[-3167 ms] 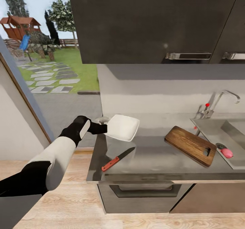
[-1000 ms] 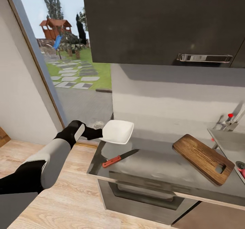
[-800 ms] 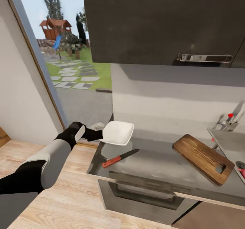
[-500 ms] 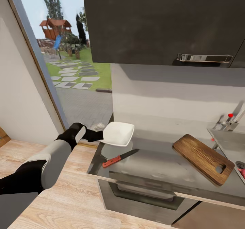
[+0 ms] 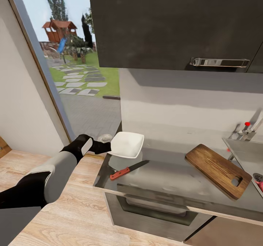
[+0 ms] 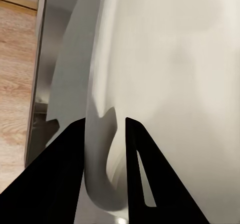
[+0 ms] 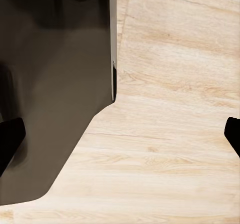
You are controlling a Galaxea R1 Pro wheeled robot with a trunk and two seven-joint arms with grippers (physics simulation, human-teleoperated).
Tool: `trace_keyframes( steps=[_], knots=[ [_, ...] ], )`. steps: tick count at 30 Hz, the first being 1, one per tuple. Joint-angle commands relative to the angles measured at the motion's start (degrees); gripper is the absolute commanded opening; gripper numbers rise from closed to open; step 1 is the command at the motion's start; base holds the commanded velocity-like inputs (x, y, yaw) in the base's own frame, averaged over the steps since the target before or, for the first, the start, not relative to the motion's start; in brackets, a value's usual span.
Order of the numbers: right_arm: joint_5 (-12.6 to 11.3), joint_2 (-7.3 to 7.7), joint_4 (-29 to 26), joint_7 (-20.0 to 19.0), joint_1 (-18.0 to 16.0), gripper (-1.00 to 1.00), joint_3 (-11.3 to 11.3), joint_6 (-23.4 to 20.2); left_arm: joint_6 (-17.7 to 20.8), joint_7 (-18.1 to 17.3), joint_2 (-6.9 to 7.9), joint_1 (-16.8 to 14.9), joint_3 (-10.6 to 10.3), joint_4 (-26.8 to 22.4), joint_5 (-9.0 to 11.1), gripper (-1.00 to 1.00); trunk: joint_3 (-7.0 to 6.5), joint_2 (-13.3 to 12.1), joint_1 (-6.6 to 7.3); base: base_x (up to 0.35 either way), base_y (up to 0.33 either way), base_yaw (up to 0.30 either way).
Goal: In the kitchen, take the Vidalia onion out of the sink, dice it on the chopping board with the paring knife, put the diced onion into the bowl on the countertop, then place both the paring knife and the chopping board into the sink.
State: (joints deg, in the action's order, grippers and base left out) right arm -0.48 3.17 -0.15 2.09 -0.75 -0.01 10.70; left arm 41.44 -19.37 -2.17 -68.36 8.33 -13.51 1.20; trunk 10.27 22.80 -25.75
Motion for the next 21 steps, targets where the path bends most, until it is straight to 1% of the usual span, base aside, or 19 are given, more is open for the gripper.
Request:
trace_keyframes(
  steps=[1, 10, 12, 17, 21],
  knots=[
    [0.0, 0.0, 0.1, 0.1, 0.0, 1.0, 0.0, 0.2, 0.4, 0.1, -0.03, 0.0, 0.6, -0.1, 0.3, -1.0, 0.11, 0.1, -0.03, 0.0, 0.0, 0.0],
    [0.0, 0.0, 0.0, 0.1, 0.0, 1.0, 0.0, 0.2, -1.3, 0.1, 0.04, 0.0, 1.3, 0.4, 0.3, -1.0, 0.11, 0.1, -0.03, -0.001, 0.0, 0.0],
    [0.0, 0.0, 0.1, 0.1, 0.0, 1.0, 0.0, 0.2, -1.3, 0.1, 0.07, 0.0, 1.8, 0.4, 0.3, -1.0, 0.11, 0.1, -0.03, -0.08, 0.0, 0.0],
    [0.0, 0.0, 0.1, 0.1, 0.0, 1.0, 0.0, 0.2, -1.4, 0.0, 0.14, 0.0, 3.0, 0.4, 0.3, -1.0, 0.11, 0.1, -0.03, -0.233, 0.0, 0.0],
    [0.0, 0.0, 0.1, 0.1, 0.0, 1.0, 0.0, 0.2, -1.4, 0.0, 0.2, 0.0, 3.4, 0.4, 0.3, -1.0, 0.11, 0.1, -0.03, -0.194, 0.0, 0.0]
  ],
)
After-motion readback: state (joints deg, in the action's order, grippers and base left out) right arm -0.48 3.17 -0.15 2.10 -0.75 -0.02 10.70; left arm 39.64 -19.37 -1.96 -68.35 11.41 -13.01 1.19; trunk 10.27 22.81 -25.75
